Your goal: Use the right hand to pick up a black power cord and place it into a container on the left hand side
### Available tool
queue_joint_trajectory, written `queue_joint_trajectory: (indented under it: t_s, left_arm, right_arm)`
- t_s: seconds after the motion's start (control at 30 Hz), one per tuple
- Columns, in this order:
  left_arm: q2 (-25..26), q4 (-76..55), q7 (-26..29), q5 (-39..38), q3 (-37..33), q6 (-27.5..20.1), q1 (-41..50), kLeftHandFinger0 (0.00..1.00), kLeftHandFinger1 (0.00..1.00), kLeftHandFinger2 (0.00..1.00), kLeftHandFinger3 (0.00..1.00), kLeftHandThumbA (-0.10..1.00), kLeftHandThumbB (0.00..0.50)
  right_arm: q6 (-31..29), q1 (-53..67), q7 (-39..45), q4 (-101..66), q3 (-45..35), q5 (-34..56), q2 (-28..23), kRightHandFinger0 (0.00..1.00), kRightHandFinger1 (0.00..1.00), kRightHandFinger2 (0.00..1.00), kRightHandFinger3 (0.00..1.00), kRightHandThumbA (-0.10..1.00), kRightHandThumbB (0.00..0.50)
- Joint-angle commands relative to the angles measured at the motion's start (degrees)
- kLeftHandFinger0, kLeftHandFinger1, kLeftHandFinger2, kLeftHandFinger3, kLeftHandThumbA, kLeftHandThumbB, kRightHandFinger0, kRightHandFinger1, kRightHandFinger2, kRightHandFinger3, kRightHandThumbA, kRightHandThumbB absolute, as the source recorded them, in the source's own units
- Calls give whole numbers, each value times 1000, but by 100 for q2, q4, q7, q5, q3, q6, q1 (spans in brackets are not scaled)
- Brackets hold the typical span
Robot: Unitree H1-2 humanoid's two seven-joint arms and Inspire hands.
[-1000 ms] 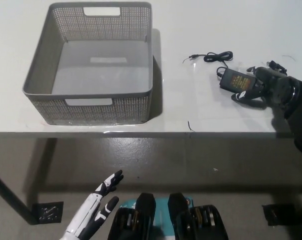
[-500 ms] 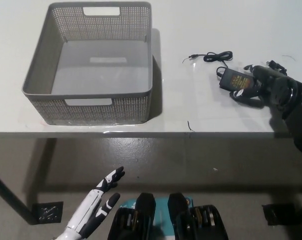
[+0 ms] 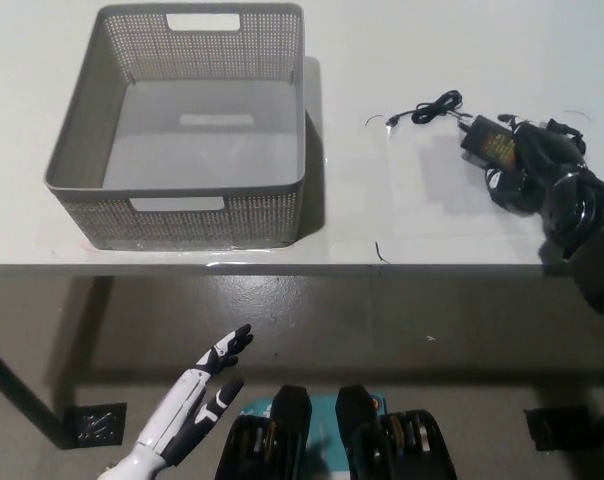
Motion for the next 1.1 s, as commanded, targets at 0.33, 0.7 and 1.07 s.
queue_joint_trajectory:
  t_s: [0.33,0.7,1.07]
  left_arm:
    - [106,-180,-134,-4,-3,24,-209,1000,1000,1000,1000,1000,364]
    - [105,-205,-166,6,18,74,-210,1000,1000,1000,1000,1000,362]
    - [123,-202,-137,33,26,33,-184,1000,1000,1000,1000,1000,355]
  right_arm:
    - [-1202,-454,-1663,6,-296,371,-227,75,518,873,933,-100,156]
    - [-1317,-809,-1945,-881,-592,456,-318,0,398,751,874,-100,175]
    - [-785,-1023,-1610,-2257,-779,398,-318,0,490,795,902,-100,158]
